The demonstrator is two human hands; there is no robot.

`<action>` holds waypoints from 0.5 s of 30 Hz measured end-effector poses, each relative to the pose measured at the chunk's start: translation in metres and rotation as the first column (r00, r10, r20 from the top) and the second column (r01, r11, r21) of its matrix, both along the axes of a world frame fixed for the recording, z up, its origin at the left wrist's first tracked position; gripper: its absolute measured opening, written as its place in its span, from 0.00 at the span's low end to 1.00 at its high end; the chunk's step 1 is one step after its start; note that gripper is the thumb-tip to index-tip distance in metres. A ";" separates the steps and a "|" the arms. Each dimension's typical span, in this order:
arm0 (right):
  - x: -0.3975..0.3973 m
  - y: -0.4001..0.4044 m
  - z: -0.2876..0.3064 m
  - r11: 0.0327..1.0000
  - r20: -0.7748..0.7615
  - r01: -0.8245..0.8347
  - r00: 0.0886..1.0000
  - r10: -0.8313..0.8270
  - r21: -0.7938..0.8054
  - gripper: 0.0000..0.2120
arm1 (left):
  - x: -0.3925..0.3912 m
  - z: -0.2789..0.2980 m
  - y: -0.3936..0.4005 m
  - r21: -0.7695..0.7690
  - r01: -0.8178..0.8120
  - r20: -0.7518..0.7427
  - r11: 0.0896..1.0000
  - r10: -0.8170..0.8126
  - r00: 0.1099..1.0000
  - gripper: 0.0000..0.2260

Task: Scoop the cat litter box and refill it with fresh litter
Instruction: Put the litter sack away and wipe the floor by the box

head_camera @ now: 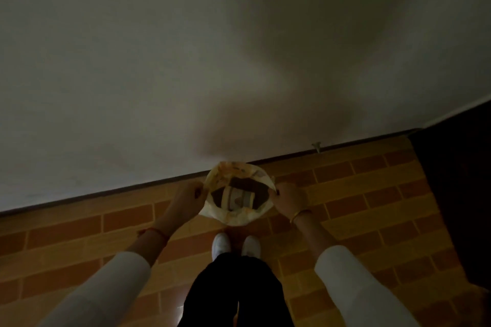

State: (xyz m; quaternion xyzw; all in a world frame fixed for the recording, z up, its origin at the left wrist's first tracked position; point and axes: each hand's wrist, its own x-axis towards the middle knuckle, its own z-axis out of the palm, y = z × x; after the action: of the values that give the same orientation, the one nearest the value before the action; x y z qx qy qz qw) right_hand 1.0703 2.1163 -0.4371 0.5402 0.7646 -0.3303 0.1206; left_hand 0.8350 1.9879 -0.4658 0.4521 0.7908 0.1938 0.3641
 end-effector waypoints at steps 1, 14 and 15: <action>0.000 0.008 -0.023 1.000 0.003 -0.006 1.000 0.006 -0.017 0.22 | 0.001 -0.022 0.006 -0.006 -0.007 -0.007 1.000 0.007 1.000 0.17; -0.022 0.079 -0.308 0.989 0.050 -0.032 0.998 0.040 -0.142 0.16 | 0.002 -0.277 0.060 -0.088 -0.098 -0.041 0.991 0.094 0.995 0.15; -0.024 0.083 -0.325 0.988 0.060 -0.029 0.997 0.039 -0.151 0.16 | 0.002 -0.292 0.065 -0.099 -0.099 -0.042 0.990 0.096 0.995 0.15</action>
State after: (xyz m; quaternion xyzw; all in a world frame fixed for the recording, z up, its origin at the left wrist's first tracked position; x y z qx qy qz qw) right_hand 1.0461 2.1991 -0.7623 0.5266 0.7426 -0.3674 0.1905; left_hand 0.8372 2.0528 -0.7575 0.3975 0.8274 0.1627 0.3619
